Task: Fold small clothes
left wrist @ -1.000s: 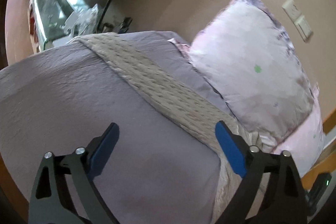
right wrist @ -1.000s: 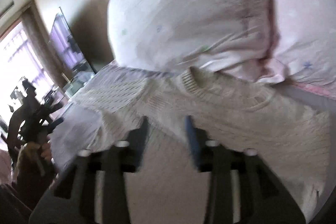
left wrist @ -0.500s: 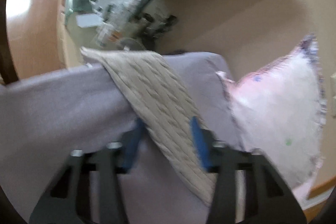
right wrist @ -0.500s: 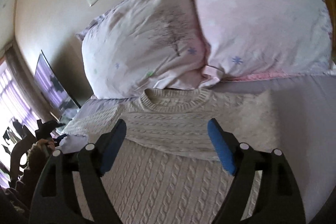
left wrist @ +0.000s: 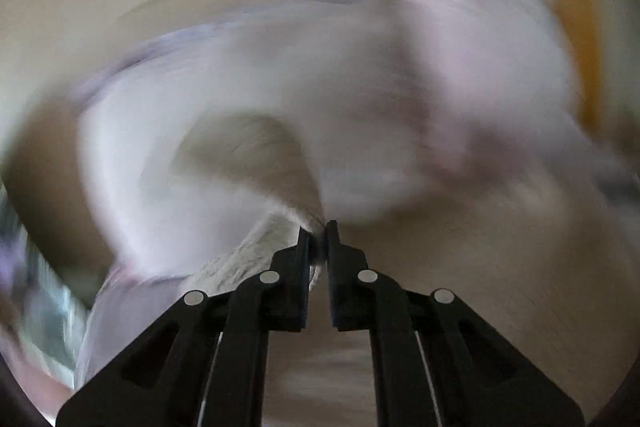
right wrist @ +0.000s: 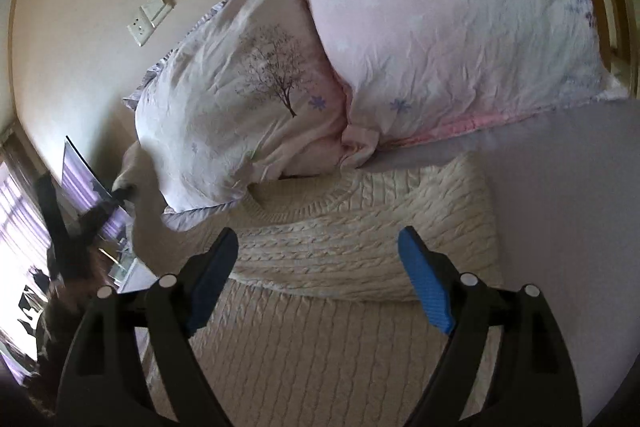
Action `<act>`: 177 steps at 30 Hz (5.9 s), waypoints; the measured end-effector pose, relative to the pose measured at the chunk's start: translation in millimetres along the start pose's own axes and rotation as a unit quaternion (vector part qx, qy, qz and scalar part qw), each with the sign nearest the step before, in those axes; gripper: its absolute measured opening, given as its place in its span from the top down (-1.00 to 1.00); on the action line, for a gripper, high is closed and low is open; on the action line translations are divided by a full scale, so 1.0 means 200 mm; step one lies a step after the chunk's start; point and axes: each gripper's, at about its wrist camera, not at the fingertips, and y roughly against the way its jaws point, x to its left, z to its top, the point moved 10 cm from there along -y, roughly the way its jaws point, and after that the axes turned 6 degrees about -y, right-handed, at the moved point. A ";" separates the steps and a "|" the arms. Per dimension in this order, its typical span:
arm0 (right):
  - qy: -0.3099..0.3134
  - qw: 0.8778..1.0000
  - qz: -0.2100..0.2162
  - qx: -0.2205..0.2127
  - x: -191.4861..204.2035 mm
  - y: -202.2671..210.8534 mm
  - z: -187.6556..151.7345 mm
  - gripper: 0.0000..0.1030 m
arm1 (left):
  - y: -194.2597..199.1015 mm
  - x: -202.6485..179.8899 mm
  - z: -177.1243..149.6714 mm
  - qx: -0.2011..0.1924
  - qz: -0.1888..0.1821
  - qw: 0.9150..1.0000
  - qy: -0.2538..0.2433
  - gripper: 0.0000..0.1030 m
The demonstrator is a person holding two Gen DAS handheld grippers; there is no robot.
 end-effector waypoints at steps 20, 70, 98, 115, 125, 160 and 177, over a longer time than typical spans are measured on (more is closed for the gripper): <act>-0.059 0.988 -0.118 0.080 -0.40 -0.30 -0.07 0.82 | 0.42 0.30 -0.95 0.155 -0.101 0.963 0.198 0.59; -0.177 0.972 0.137 -0.074 -0.27 0.23 0.23 0.86 | 0.15 0.71 -0.55 0.024 -0.164 0.905 0.393 0.84; -0.140 0.985 0.036 -0.092 -0.43 -0.09 0.24 -0.76 | -0.35 0.55 -0.95 0.165 -0.244 0.778 0.555 0.63; -0.137 0.978 0.023 -0.158 -0.56 0.16 0.36 -0.76 | -0.19 -0.61 0.52 0.050 -0.434 0.834 0.338 0.70; -0.175 0.981 0.040 -0.076 -0.68 0.10 0.32 -0.90 | -0.13 -0.51 0.45 0.024 -0.430 0.833 0.347 -0.31; -0.010 0.977 0.070 0.200 0.01 -0.45 -0.38 -0.04 | -0.19 -0.15 -0.29 0.160 -0.253 0.911 0.285 0.12; 0.113 0.988 -0.096 0.034 0.03 -0.22 -0.07 0.87 | -0.03 -0.34 -0.26 0.101 -0.193 0.955 0.203 -0.01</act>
